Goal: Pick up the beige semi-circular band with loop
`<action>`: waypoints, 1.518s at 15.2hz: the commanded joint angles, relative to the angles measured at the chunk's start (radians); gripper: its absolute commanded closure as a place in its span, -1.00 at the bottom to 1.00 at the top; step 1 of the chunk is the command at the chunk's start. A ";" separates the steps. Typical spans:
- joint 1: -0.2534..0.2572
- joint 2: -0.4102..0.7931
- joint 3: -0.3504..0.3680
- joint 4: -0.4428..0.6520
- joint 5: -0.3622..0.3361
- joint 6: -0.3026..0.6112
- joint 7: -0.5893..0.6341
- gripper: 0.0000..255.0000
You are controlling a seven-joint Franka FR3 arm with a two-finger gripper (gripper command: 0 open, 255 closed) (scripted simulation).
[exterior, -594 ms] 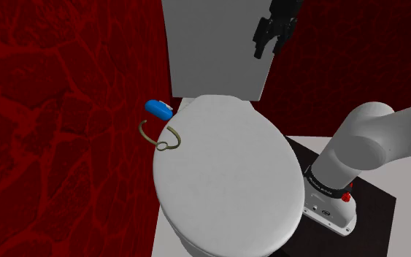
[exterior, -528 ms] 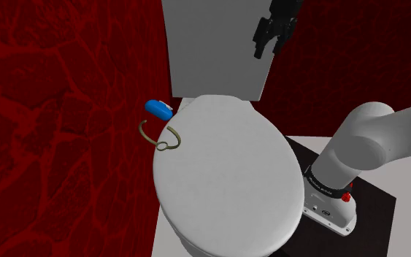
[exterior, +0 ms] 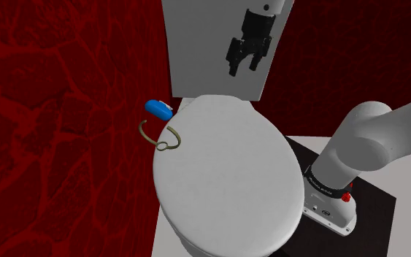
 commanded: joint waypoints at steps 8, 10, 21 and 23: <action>0.044 0.192 0.176 -0.002 0.050 0.226 0.165 -1.00; 0.047 0.249 0.215 0.013 0.047 0.273 0.205 -1.00; 0.044 0.631 0.418 0.188 -0.131 0.480 0.497 -1.00; 0.053 0.714 0.440 0.237 -0.198 0.501 0.567 -1.00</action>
